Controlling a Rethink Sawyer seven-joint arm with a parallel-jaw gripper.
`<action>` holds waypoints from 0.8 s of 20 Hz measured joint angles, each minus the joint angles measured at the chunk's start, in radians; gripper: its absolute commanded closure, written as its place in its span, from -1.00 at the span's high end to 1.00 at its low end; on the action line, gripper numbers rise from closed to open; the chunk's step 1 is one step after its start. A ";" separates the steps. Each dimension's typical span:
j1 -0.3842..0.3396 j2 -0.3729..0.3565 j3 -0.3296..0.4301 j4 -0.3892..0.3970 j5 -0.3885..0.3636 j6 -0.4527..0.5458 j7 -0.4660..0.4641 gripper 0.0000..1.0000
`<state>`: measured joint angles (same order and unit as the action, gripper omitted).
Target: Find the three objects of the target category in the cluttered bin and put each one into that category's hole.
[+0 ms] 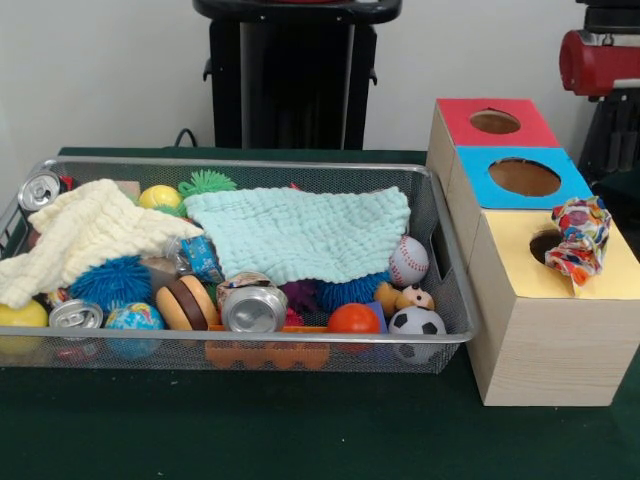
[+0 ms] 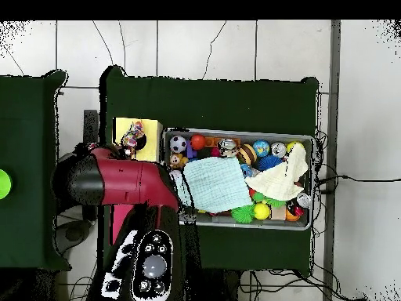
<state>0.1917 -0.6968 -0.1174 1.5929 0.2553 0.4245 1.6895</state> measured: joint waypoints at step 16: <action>-0.002 0.087 0.000 -0.001 0.000 -0.140 0.010 -1.00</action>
<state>0.1893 -0.6103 -0.1176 1.5919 0.2557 0.2847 1.6996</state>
